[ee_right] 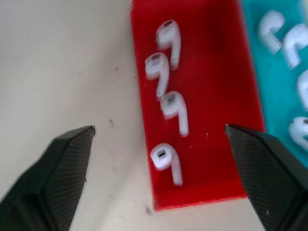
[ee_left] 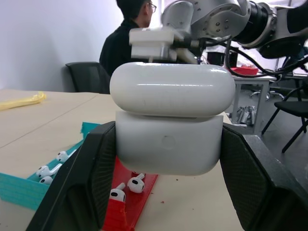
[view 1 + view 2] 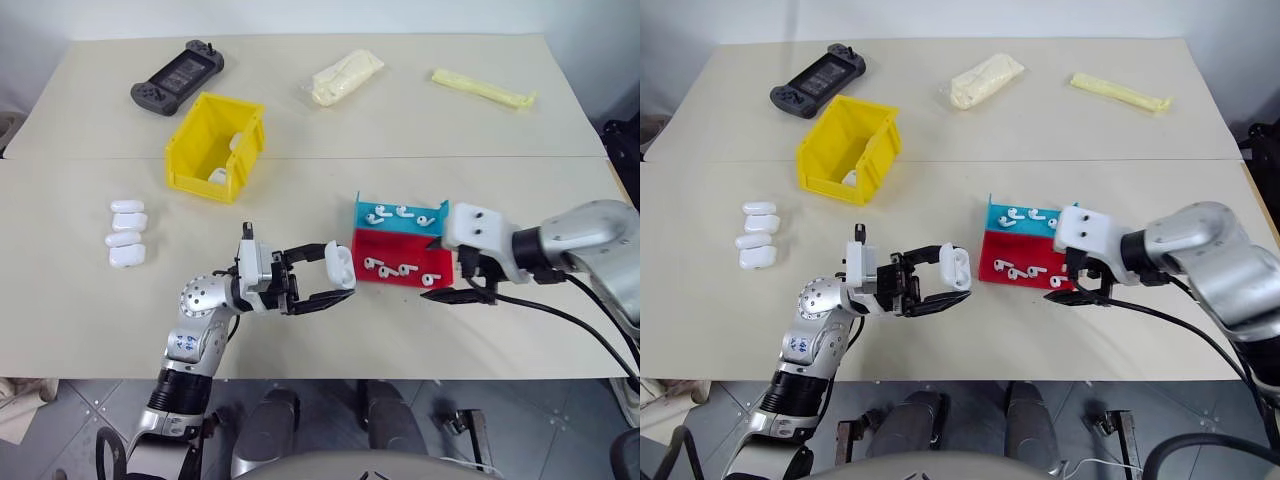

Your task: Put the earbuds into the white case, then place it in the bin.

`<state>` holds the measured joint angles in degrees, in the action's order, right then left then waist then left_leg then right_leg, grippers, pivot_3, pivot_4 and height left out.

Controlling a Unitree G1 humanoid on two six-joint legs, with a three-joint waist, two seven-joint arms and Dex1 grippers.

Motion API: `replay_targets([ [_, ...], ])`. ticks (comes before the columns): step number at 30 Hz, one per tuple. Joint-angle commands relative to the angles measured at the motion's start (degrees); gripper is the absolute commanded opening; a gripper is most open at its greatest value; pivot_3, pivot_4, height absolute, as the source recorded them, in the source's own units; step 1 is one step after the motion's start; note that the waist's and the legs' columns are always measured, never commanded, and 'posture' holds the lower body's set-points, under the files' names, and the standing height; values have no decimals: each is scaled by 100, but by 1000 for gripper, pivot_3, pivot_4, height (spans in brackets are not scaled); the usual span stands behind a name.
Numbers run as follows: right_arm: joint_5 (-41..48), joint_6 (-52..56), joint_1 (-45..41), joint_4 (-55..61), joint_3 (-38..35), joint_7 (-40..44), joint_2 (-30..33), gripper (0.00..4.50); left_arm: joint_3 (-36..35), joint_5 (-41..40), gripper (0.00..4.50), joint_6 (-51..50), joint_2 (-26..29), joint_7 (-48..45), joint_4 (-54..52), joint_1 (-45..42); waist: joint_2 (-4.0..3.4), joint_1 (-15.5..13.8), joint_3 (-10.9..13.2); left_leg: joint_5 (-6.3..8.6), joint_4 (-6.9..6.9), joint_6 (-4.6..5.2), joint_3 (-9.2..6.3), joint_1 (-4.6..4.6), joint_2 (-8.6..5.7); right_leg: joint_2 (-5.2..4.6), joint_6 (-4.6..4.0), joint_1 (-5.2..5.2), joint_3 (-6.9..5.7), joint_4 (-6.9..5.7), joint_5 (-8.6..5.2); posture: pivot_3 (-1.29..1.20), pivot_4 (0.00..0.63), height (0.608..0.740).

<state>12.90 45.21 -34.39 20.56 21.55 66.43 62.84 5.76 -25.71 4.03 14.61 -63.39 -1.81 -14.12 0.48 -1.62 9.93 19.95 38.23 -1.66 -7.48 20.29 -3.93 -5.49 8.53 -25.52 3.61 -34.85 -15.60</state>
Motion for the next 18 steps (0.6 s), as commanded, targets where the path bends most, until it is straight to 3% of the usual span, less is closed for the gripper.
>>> replay_targets([
  [1,-475,21,-350,-84,309,74,-53,4500,-29,-176,2800,-116,108,19,-349,111,0,9,0,0,-1,0,0,0,-1,0,0,-1,0,0,0,0,150,740],
  [3,-624,-23,-413,-149,416,105,-83,4500,-19,-156,2800,-96,149,-15,-349,155,0,10,0,0,-3,0,0,0,2,2,0,-4,0,0,0,0,150,740],
  [5,-850,-154,-420,-265,541,93,-109,4129,-12,-136,2800,-69,164,-10,-349,172,0,10,0,0,-3,-1,0,0,2,2,0,-5,0,0,0,0,150,740],
  [7,-1059,-295,-441,-375,633,73,-178,3633,-33,-151,2800,-59,145,30,-346,170,0,10,0,0,-1,0,1,0,1,1,0,-4,1,-2,0,0,150,740],
  [12,-1262,-384,-473,-461,632,174,-324,1903,-9,-162,2800,-78,134,21,-327,151,0,14,0,0,-1,-1,1,0,1,2,0,-4,1,-2,0,0,150,740],
  [18,-1508,-622,-395,-351,697,319,-297,1903,-22,-156,2800,-51,107,37,-283,115,0,14,0,0,-1,-1,1,0,1,2,0,-4,1,-2,0,0,150,740],
])
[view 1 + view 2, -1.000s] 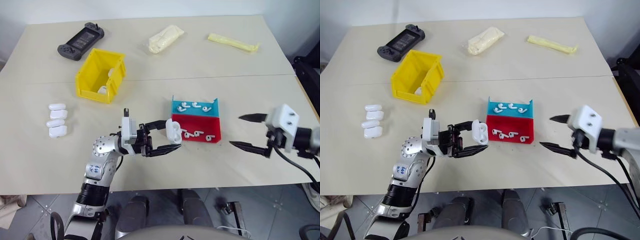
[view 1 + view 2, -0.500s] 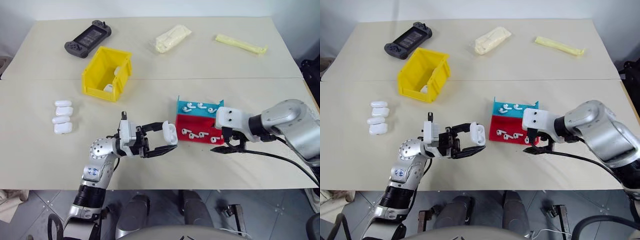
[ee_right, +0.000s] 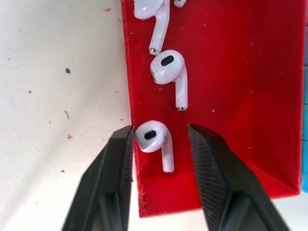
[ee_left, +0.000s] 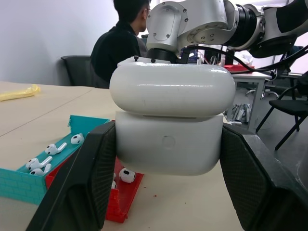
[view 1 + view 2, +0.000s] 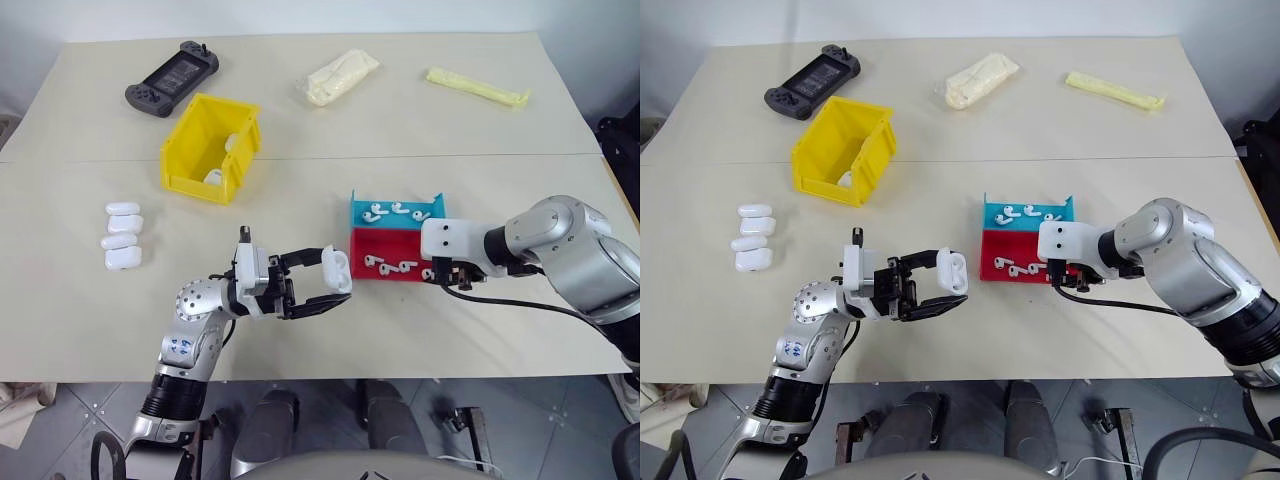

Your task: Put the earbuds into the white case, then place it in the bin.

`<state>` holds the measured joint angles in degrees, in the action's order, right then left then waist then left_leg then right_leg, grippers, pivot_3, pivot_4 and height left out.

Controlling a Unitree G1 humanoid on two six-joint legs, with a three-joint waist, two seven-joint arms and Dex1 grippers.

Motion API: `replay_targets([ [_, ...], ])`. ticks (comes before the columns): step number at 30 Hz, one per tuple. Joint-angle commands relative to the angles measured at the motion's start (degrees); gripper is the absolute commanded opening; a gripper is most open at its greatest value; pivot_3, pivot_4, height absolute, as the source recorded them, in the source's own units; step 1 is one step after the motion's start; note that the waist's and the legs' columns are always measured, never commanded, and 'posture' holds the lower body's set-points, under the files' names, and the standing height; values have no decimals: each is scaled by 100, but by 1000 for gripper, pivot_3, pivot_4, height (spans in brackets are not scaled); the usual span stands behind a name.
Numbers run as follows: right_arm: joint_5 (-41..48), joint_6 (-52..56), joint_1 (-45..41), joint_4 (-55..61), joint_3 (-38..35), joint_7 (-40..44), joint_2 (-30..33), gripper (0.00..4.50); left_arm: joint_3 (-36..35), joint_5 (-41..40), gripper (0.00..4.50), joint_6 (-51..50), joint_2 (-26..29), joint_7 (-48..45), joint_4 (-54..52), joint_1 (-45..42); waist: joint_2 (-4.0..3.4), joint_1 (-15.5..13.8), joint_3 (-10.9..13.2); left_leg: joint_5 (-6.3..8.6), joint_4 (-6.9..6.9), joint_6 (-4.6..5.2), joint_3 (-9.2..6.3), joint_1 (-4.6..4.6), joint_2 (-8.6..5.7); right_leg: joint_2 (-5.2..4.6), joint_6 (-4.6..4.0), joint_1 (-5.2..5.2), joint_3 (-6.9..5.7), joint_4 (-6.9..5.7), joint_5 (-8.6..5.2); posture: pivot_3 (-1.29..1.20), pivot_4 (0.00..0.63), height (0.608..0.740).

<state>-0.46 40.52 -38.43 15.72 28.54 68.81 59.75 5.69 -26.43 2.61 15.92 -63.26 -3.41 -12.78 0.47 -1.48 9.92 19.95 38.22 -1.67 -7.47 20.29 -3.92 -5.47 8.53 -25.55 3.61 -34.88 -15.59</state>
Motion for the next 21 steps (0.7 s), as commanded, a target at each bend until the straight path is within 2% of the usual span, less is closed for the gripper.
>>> replay_targets([
  [1,-221,-206,8,122,5,105,11,1903,-12,-84,2800,89,-27,26,-122,-22,0,0,0,0,0,0,0,0,0,0,0,0,0,0,0,0,150,740],
  [12,-607,-708,63,-21,25,357,-93,1903,-15,-73,2800,96,-45,54,-127,-22,0,4,0,0,0,0,0,0,0,1,0,0,0,0,0,0,150,740],
  [15,-649,-720,89,-18,5,410,-152,1334,-18,-78,2800,88,-43,74,-147,-17,1,15,0,0,0,0,0,-2,1,2,0,1,0,0,0,0,150,740],
  [17,-673,-723,116,-5,0,442,-185,636,-21,-85,2800,82,-38,86,-158,-8,3,23,-2,0,-1,0,0,-4,3,4,0,3,0,-1,0,0,150,740],
  [18,-682,-719,125,1,-7,450,-201,478,-20,-86,2800,79,-32,86,-164,-3,4,25,-2,0,-1,-1,1,-6,4,5,0,4,0,-1,0,0,150,740],
  [21,-707,-705,141,18,-41,478,-241,477,-24,-97,2800,60,-14,83,-182,7,4,24,-2,0,-1,-1,1,-7,4,5,-1,4,0,-2,0,0,150,740],
])
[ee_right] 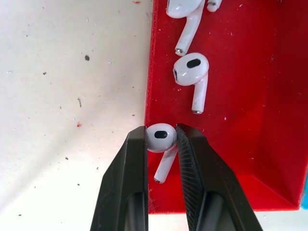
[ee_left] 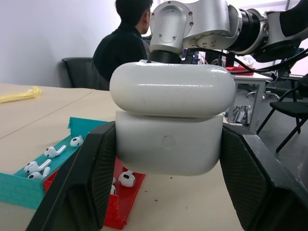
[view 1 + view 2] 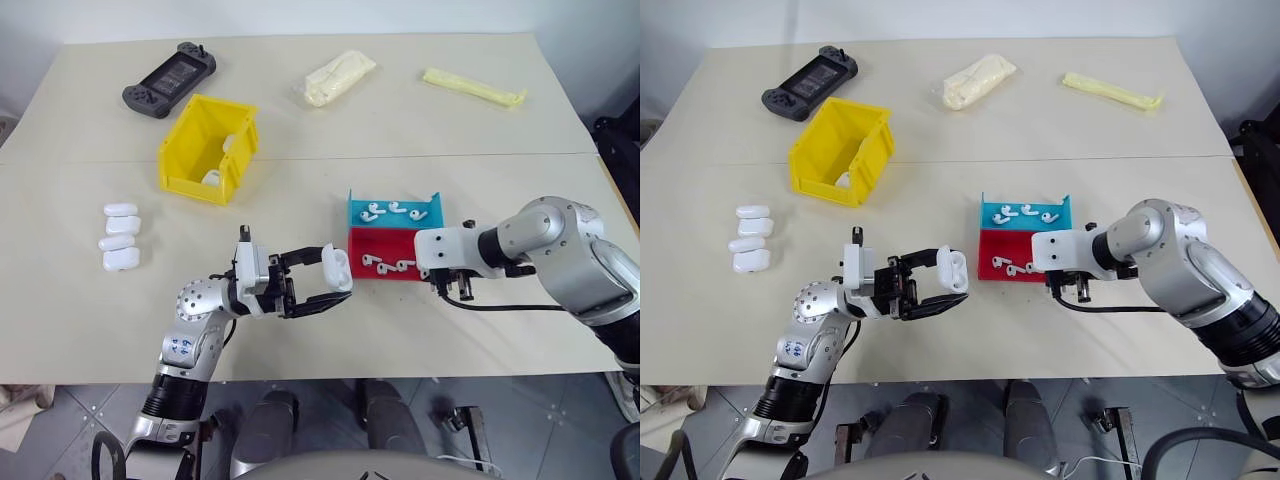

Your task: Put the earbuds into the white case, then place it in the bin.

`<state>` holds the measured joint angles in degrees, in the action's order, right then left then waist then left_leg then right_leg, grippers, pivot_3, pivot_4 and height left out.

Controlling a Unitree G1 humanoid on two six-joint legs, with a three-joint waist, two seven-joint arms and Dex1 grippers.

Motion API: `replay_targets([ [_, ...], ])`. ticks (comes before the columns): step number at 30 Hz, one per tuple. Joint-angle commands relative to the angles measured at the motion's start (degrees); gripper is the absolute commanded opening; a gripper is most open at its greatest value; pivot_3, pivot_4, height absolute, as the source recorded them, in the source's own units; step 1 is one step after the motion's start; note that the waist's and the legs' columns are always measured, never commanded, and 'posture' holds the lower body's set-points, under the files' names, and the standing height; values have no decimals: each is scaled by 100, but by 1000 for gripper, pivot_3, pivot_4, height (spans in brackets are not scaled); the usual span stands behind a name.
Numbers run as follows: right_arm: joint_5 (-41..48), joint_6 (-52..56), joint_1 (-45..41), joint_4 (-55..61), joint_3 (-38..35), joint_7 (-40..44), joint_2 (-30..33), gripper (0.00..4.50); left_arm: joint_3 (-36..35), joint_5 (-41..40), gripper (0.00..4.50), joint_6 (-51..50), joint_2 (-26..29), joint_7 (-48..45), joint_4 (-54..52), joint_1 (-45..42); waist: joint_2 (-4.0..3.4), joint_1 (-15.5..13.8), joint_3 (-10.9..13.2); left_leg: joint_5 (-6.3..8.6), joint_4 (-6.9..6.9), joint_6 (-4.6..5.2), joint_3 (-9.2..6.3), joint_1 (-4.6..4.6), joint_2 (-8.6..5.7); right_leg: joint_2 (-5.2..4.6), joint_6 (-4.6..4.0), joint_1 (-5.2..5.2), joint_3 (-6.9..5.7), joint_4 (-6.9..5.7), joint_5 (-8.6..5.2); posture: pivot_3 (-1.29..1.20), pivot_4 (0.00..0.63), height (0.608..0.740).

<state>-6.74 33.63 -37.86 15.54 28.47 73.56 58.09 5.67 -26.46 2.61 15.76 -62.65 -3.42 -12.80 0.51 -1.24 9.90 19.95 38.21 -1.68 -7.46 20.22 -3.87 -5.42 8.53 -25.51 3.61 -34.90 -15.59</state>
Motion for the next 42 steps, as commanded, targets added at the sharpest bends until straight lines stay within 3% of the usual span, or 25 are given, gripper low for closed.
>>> replay_targets([
  [1,-88,-12,87,42,-43,7,-89,477,-24,-99,2800,54,9,21,-184,12,0,0,0,0,0,0,0,0,0,0,0,0,0,0,0,0,150,740],
  [6,114,122,66,170,-299,46,-134,477,17,-162,2800,19,33,-99,-168,-2,0,-5,0,0,0,0,0,1,0,-1,0,0,0,0,0,0,150,740],
  [13,1546,391,550,706,-2081,179,-10,477,48,-270,2800,27,-79,-362,64,-249,-3,-38,3,0,-3,1,-3,8,-1,-2,0,-2,-2,9,0,0,150,740],
  [17,2578,-1,1328,966,-3525,-397,-872,477,-8,-408,2800,73,-270,-491,316,-436,5,-49,5,1,-3,2,-4,7,-2,-2,2,3,-4,12,1,0,150,740],
  [22,4050,21,1863,1379,-4629,-1668,-2609,477,-81,-679,2800,-299,-420,-544,431,-705,8,-9,7,-1,-2,1,-3,4,1,-2,6,0,2,0,4,0,150,740],
  [29,5165,-76,2418,2239,-4344,-2878,-4008,477,-146,-867,2800,-433,-500,-688,541,-977,3,-10,5,-2,-5,-1,-13,4,12,-3,6,-3,-1,0,4,0,150,740],
  [35,5363,-250,2568,2489,-3734,-3288,-4327,477,-166,-922,2800,-657,-539,-600,449,-1113,3,-4,4,-4,-3,2,-13,2,1,-1,9,0,-1,-1,5,0,150,740],
  [42,4953,-931,2872,2161,-3086,-3264,-4552,477,-140,-1026,2800,-953,-621,-520,202,-1248,3,10,4,-4,-4,2,-11,2,-5,-1,9,-1,0,0,5,0,150,740],
])
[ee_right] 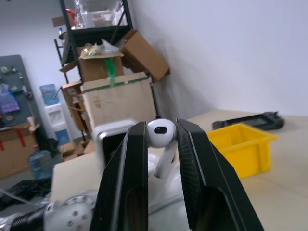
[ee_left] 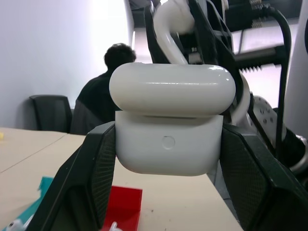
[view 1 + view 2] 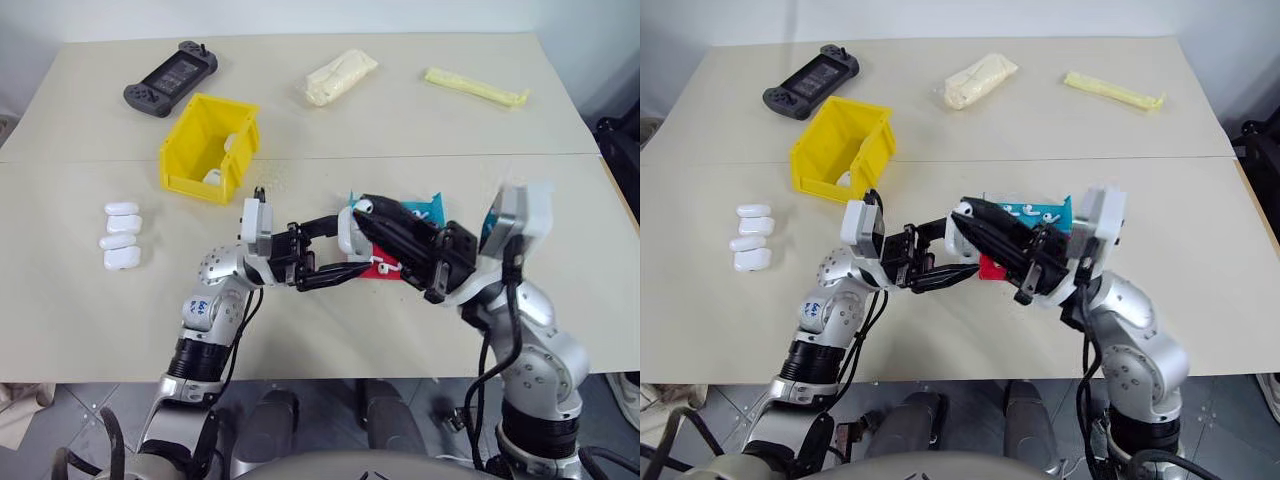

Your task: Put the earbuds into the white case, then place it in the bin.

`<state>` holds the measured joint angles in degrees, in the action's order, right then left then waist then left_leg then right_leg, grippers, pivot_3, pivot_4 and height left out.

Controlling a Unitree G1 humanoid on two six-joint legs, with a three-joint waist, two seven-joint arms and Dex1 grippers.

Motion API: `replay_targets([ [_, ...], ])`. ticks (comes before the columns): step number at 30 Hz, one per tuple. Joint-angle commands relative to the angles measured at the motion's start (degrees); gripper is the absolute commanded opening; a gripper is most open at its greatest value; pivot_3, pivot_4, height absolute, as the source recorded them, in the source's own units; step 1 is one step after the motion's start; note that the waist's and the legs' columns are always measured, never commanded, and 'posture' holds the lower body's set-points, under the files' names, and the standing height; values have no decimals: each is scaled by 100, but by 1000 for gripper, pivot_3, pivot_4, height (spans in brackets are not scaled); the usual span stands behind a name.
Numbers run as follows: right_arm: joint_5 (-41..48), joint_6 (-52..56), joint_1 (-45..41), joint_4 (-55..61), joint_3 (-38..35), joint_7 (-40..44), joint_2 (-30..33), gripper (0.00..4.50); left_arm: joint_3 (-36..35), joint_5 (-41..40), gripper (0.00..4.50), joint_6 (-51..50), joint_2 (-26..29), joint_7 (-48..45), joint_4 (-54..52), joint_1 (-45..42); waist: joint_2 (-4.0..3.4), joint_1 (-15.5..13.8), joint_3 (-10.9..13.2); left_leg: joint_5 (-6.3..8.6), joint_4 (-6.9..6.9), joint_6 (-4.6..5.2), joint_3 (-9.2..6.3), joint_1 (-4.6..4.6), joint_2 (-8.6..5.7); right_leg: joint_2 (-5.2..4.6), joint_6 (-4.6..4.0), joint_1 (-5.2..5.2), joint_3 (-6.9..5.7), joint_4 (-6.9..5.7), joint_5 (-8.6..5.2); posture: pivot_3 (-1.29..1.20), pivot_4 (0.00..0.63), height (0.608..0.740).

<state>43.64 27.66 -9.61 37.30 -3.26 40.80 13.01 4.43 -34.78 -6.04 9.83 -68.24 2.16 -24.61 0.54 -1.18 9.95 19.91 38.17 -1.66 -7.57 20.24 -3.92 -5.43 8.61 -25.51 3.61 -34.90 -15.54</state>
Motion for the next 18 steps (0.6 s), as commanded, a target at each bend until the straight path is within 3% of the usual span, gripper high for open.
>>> replay_targets([
  [1,-136,-435,98,-86,104,39,-36,477,-25,-207,2800,-121,-16,51,-413,-58,0,3,0,0,0,0,0,0,-1,0,0,0,0,0,0,0,150,740],
  [18,-494,-1175,132,-778,356,239,212,477,-38,-246,2800,-327,42,166,-777,49,0,5,0,0,-1,0,0,-1,0,1,0,0,0,2,0,0,150,740],
])
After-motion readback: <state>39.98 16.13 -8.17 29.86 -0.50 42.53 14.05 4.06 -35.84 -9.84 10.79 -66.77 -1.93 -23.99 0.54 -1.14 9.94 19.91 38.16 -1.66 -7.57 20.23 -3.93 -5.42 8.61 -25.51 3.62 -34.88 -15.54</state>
